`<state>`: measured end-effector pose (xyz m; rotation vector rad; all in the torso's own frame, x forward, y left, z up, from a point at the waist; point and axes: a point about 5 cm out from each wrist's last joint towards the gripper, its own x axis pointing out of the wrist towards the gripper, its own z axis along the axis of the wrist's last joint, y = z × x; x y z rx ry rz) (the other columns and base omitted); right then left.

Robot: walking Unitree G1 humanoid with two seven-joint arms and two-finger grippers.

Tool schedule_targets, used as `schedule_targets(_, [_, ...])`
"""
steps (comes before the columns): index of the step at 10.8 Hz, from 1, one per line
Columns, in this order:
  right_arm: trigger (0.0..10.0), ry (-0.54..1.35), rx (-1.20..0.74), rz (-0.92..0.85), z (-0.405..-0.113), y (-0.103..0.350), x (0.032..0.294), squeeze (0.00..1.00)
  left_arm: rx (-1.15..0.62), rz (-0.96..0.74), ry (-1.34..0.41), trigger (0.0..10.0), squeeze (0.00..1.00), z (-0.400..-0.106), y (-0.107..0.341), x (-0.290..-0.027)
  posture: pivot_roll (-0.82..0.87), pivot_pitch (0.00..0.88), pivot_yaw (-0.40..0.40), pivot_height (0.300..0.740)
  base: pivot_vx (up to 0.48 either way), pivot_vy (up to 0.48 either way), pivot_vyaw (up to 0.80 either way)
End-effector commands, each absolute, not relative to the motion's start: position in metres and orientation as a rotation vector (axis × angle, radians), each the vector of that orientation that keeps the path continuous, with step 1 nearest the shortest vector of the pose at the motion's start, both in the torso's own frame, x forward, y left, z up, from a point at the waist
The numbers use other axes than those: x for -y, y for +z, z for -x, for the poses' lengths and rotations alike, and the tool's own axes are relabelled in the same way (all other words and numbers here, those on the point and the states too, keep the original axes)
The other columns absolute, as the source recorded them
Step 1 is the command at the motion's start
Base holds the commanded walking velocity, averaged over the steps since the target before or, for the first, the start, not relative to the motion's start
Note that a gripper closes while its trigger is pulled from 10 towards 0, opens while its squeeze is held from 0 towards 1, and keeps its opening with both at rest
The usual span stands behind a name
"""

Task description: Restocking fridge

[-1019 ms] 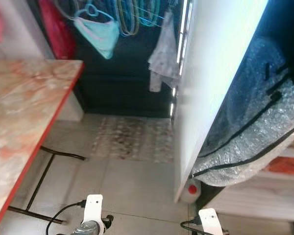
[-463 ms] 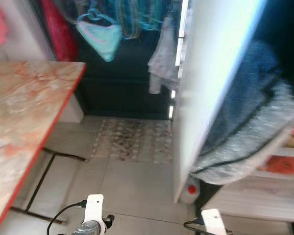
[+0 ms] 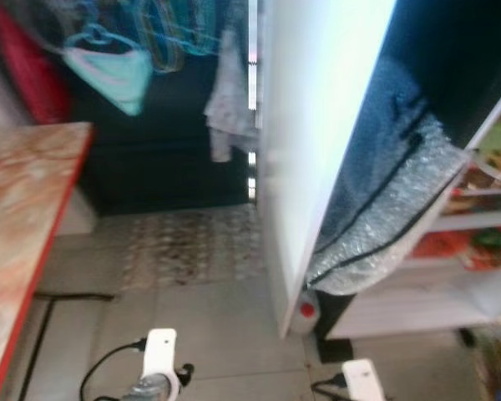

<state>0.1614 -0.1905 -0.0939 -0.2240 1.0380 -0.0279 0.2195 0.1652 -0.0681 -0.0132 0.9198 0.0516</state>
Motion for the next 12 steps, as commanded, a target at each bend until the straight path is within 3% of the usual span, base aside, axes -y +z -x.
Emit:
schedule_targets(1, [10.0,-0.018,-1.049,0.202,-0.1579,-0.0963,0.1825,0.0,-0.956,-0.02,0.059,10.0,0.0,-0.2102,-0.0732,-0.1723,0.11,0.091,0.054,0.74,0.0,0.0,-0.79])
schedule_targets(12, [10.0,-0.022,-1.055,0.214,-0.1568,-0.0967,0.1831,0.0,-0.958,-0.025,0.059,10.0,0.0,-0.2093,-0.0737,-0.1722,0.1,0.076,0.055,0.74,0.0,0.0,-0.79])
